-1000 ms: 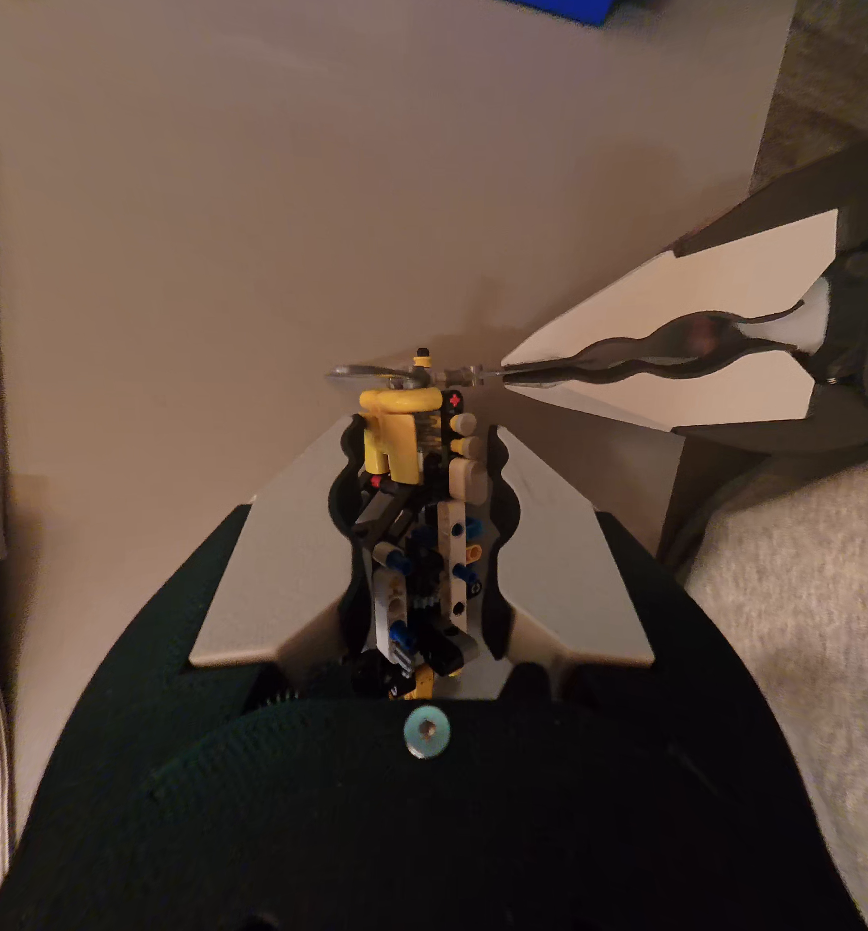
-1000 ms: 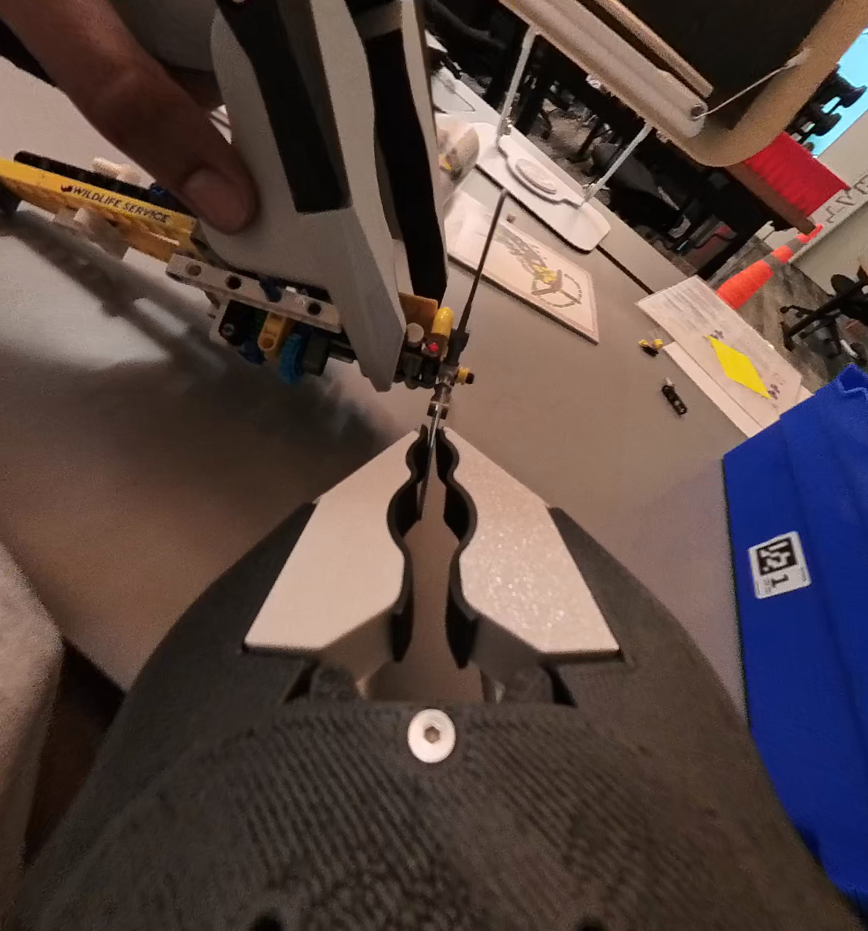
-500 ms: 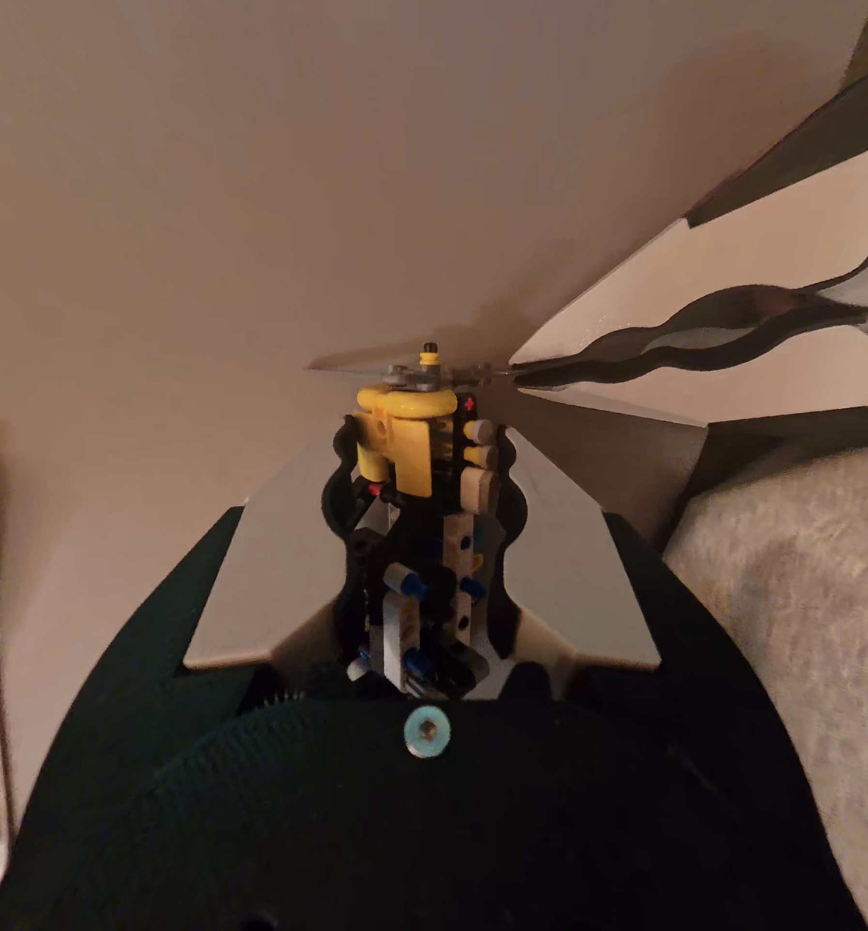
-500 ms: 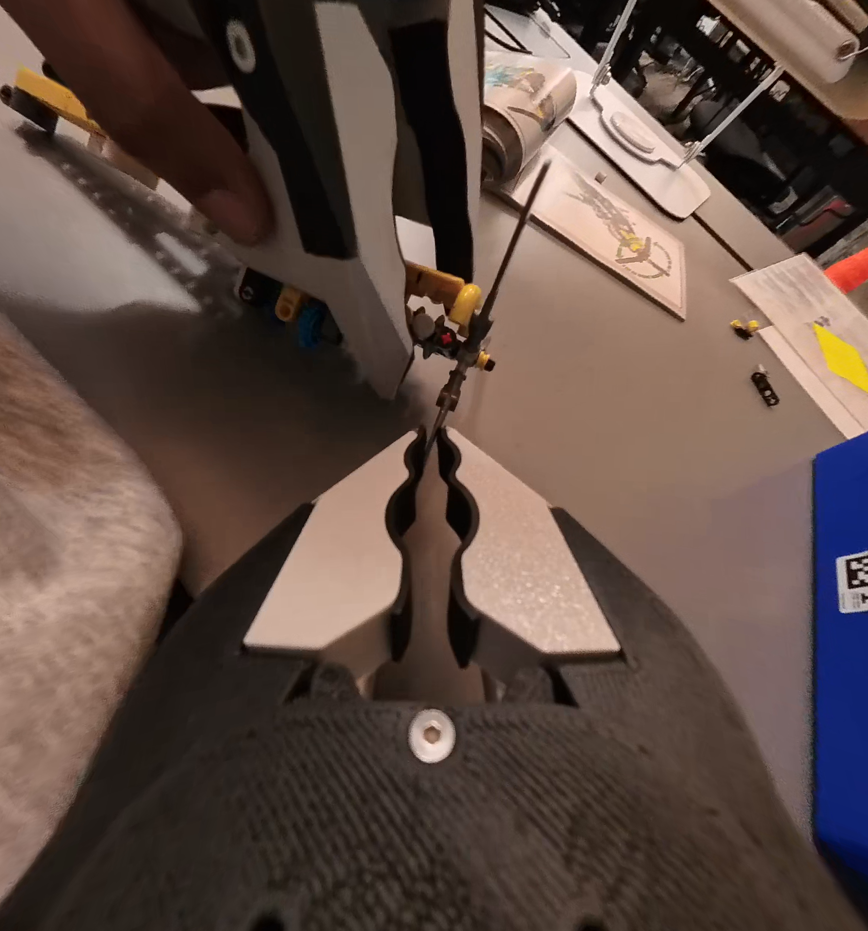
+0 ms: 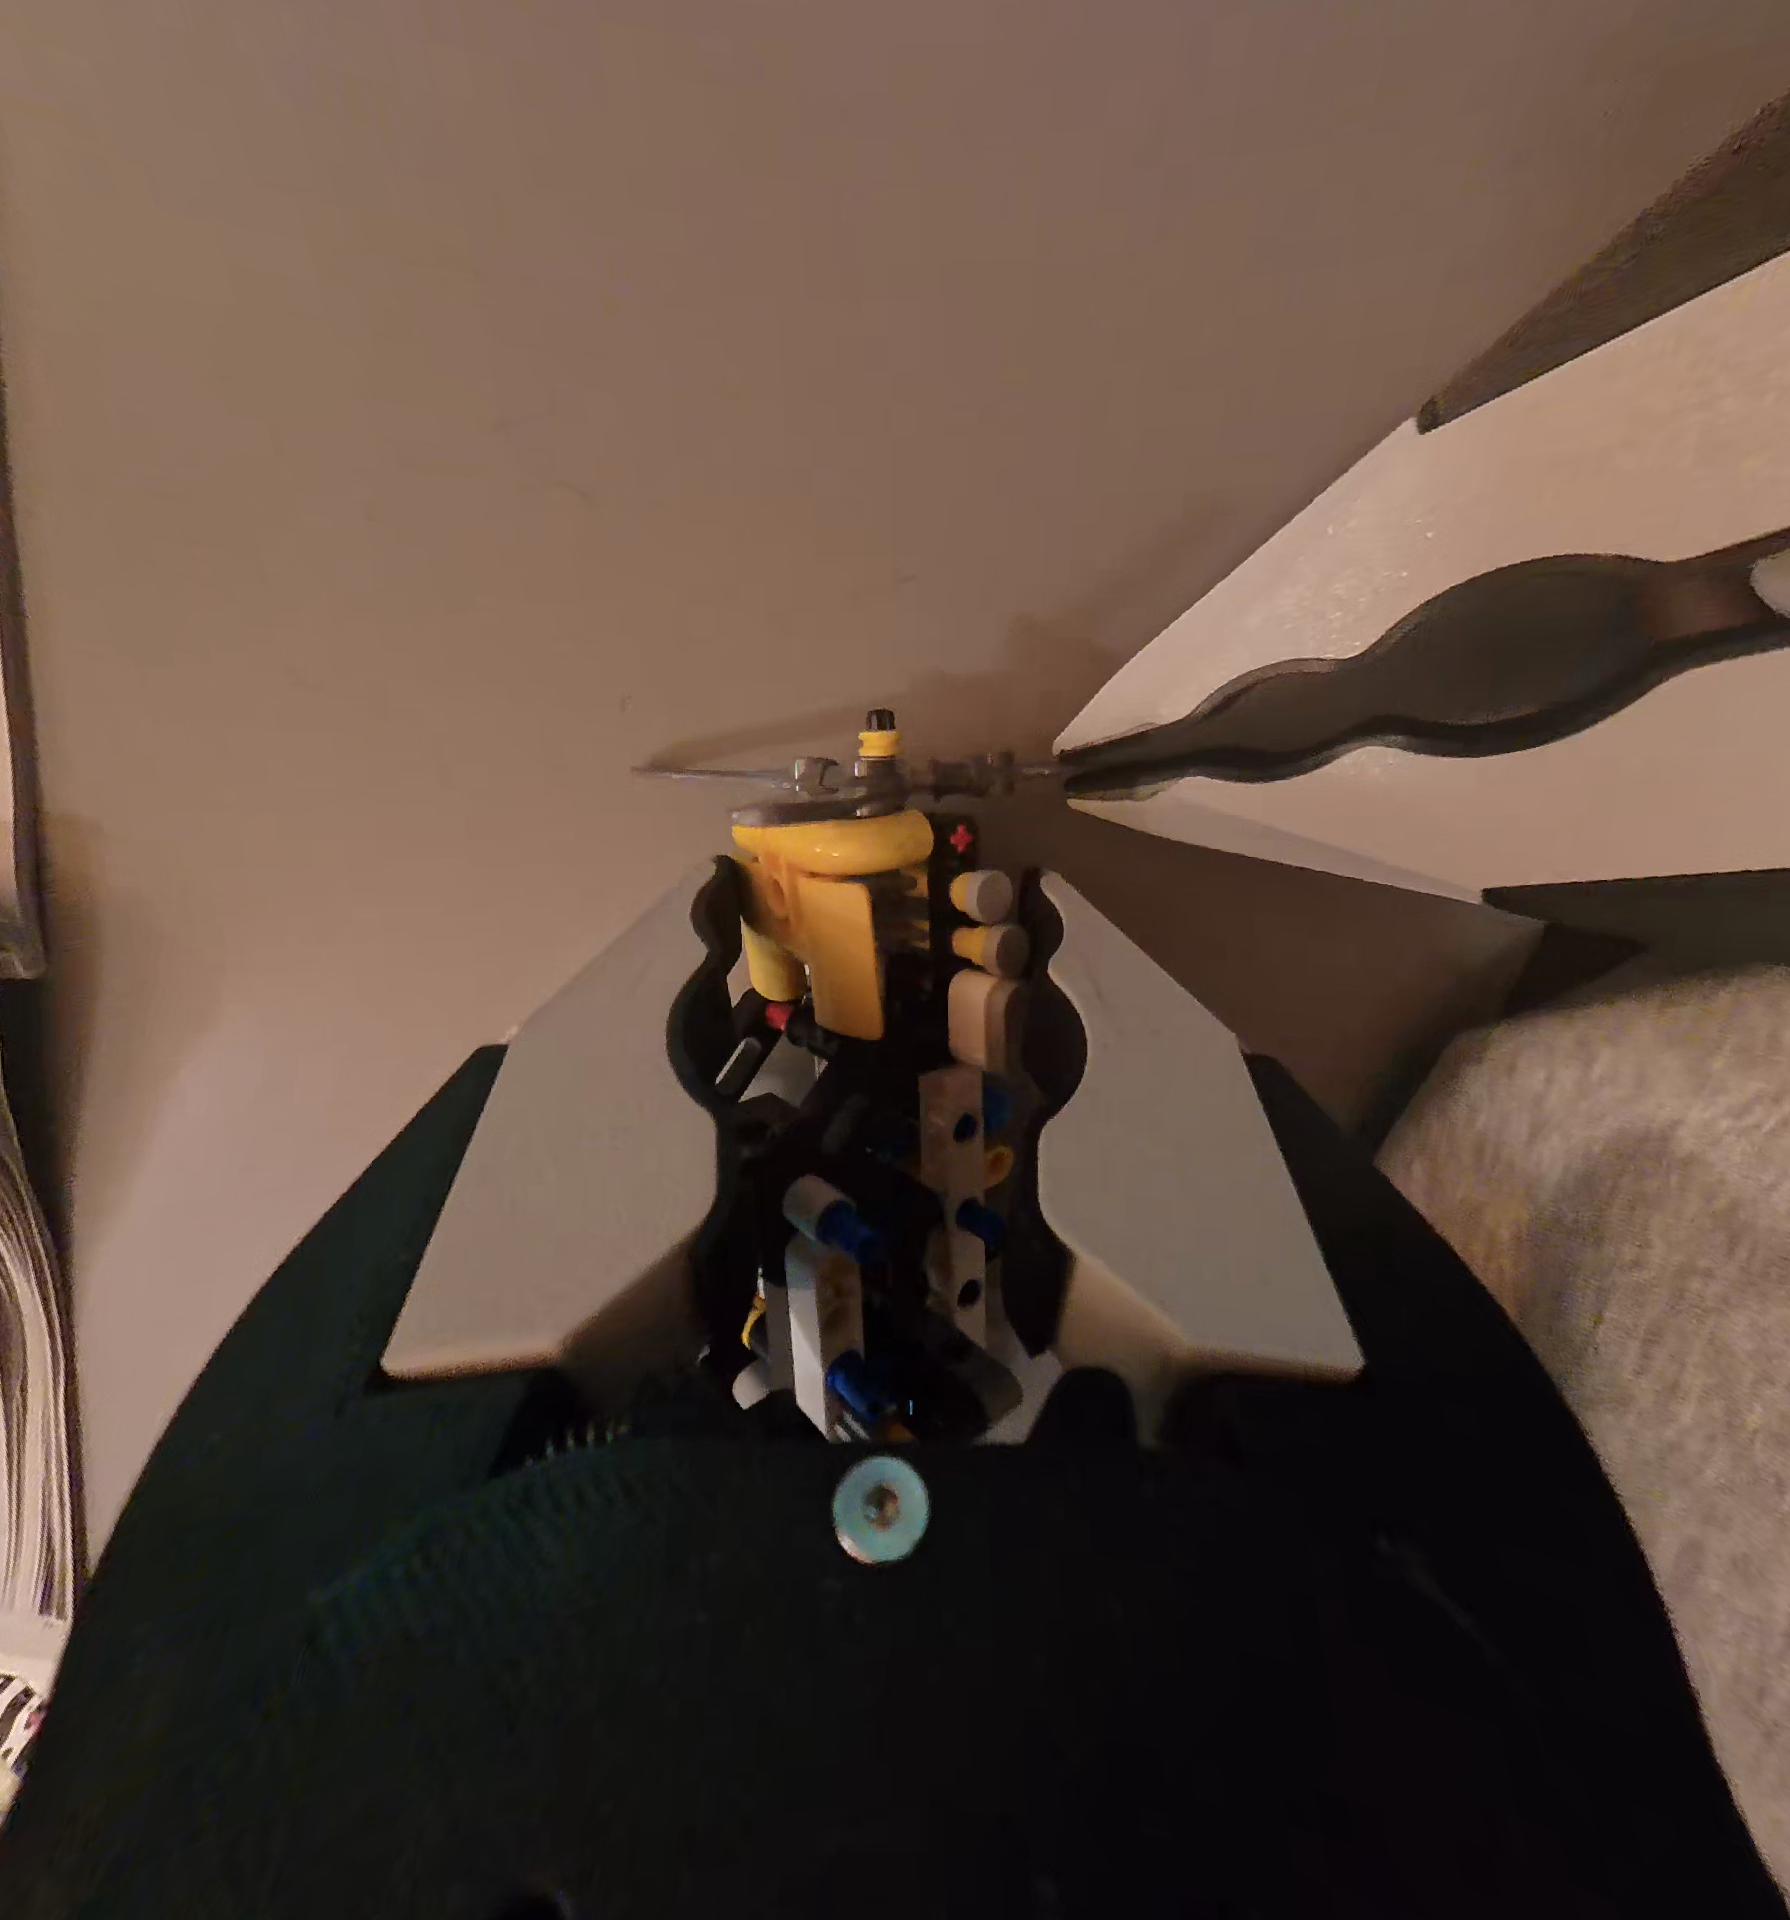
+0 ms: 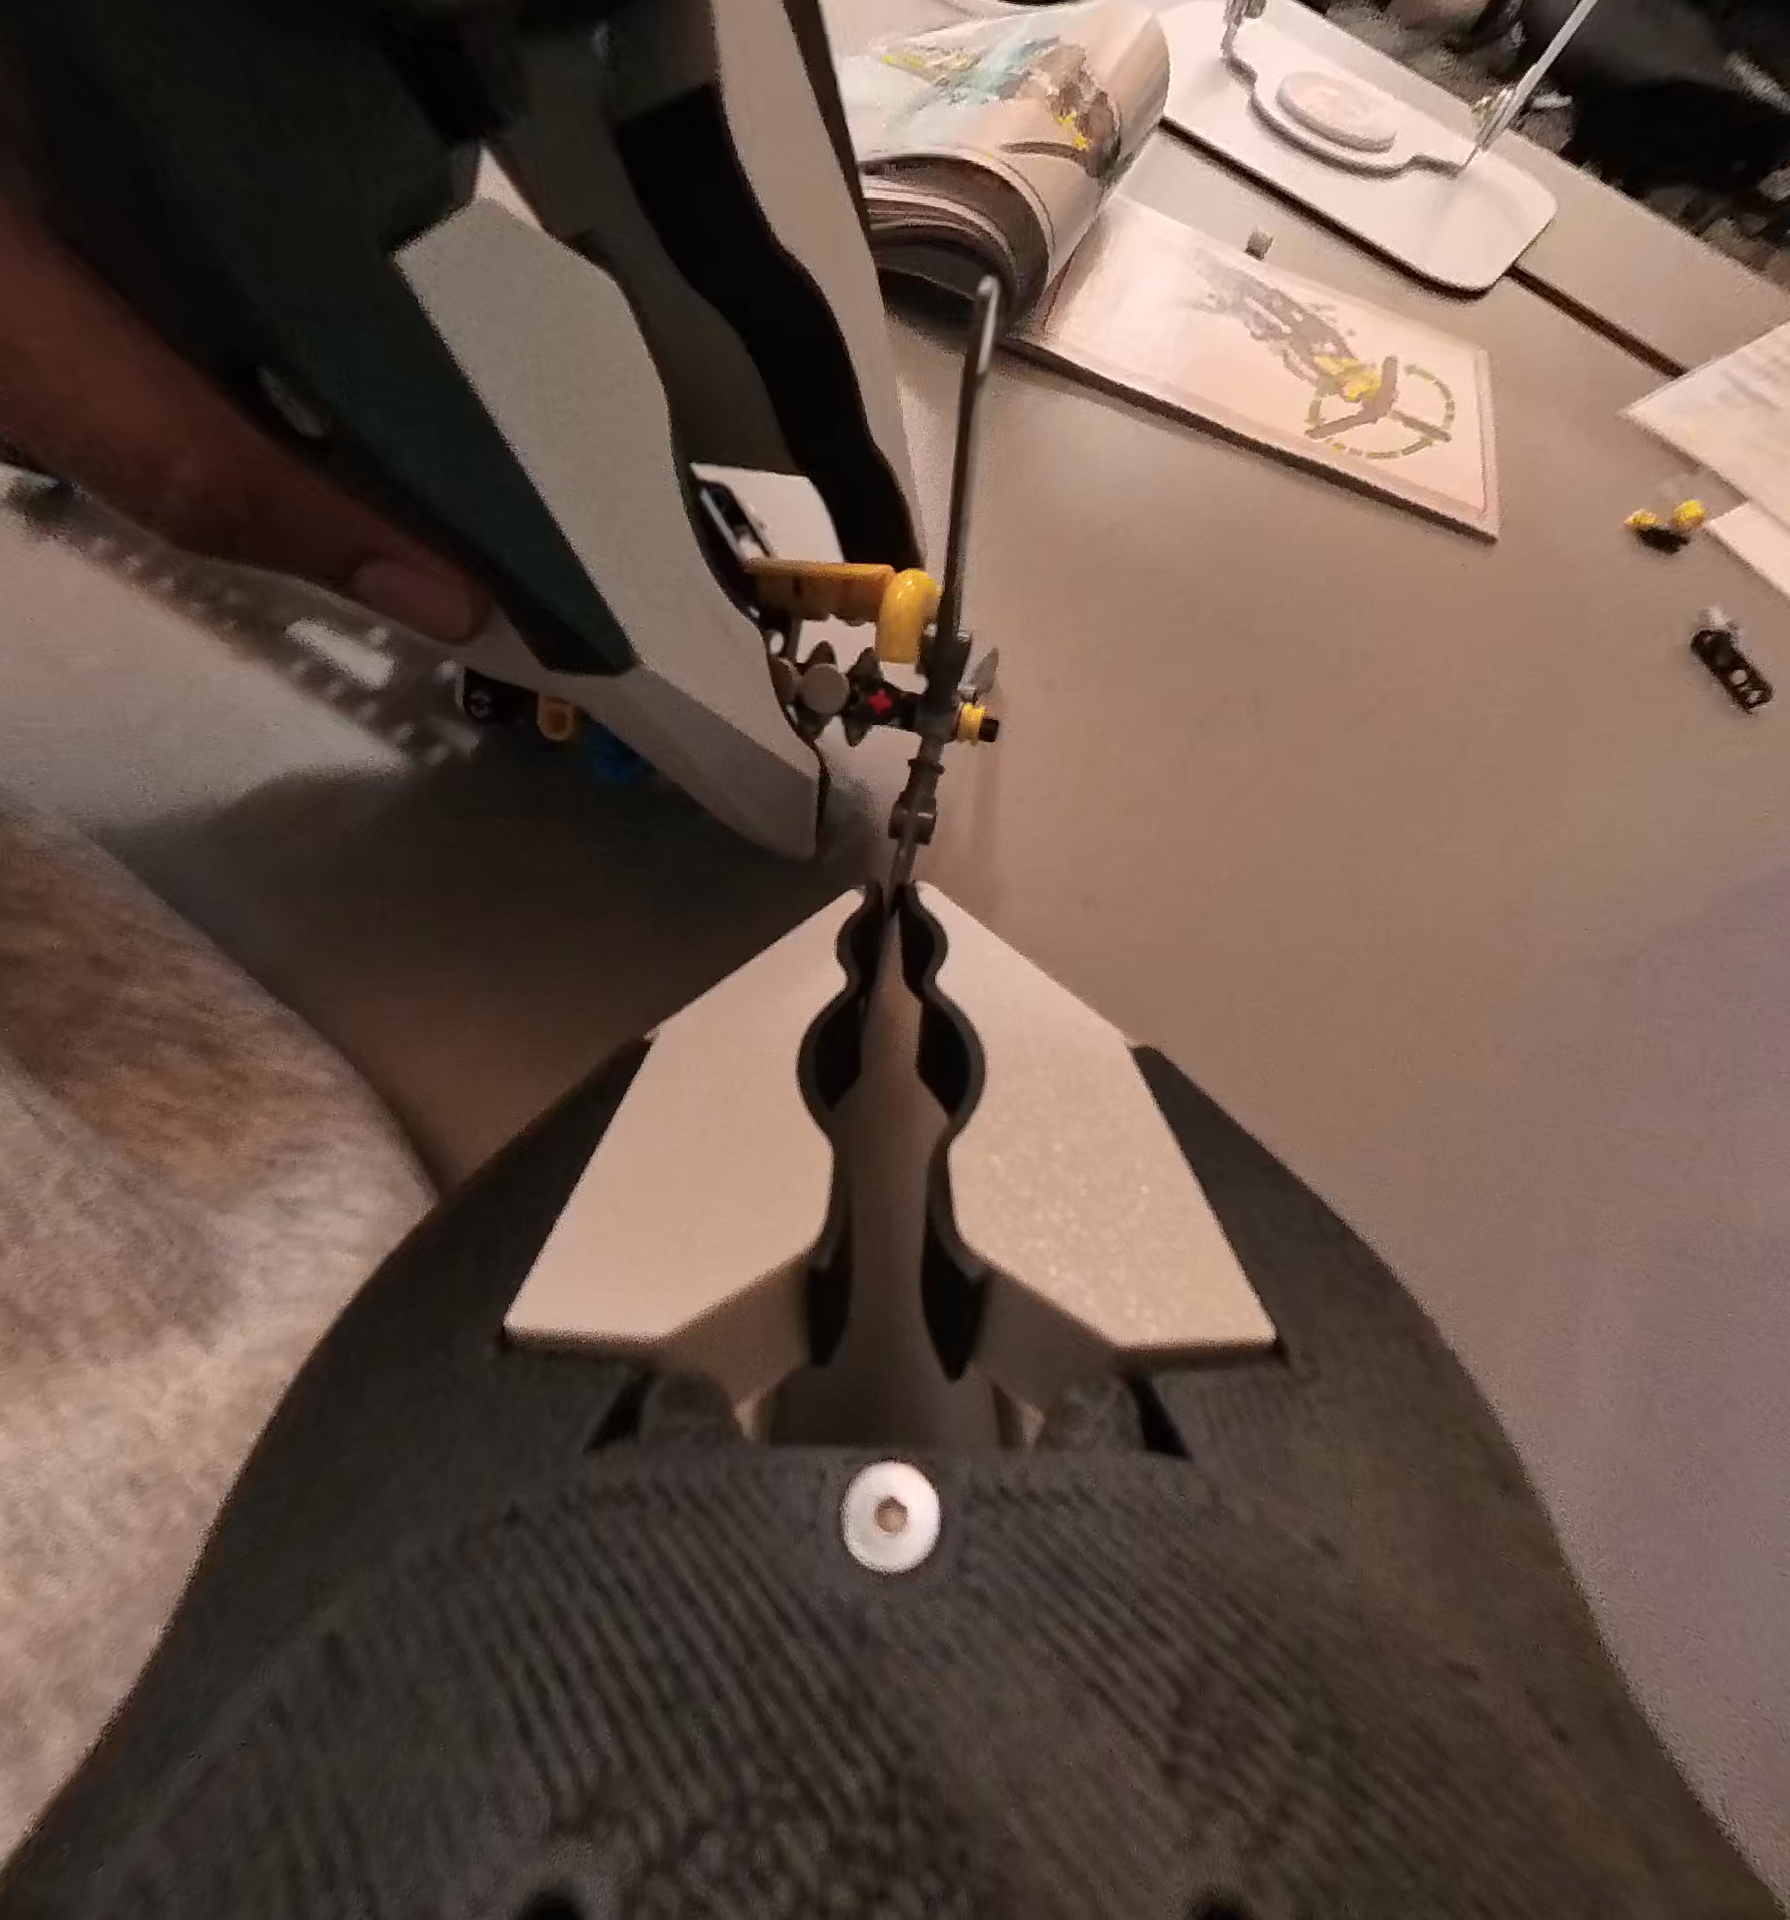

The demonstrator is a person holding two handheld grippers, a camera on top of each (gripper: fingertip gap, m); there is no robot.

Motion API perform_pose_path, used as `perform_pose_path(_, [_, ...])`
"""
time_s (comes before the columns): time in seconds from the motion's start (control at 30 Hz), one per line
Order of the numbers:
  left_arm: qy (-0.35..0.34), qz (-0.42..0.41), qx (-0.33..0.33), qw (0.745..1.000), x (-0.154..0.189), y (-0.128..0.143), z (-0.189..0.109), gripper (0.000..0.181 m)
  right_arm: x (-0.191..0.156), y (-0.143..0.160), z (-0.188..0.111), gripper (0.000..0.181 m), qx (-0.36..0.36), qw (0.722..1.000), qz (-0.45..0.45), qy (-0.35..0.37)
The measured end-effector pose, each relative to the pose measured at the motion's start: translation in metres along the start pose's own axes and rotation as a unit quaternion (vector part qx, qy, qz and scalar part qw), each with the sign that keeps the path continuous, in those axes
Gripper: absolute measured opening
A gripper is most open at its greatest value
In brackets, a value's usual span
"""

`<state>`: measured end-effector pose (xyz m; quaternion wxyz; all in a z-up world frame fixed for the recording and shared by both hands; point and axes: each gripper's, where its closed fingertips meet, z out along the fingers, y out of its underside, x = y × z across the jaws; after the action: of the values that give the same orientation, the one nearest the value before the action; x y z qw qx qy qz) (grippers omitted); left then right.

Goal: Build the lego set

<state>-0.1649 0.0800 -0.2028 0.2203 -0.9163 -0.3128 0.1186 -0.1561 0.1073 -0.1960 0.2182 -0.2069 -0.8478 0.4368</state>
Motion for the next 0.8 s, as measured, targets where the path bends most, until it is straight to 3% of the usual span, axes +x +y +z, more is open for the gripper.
perform_pose_path(0.8, [0.0,0.014,-0.002,1.0,-0.0074,0.0047,-0.0021,0.052,-0.0016,-0.0096,0.0068,0.001,-0.006,0.999,0.005,-0.042])
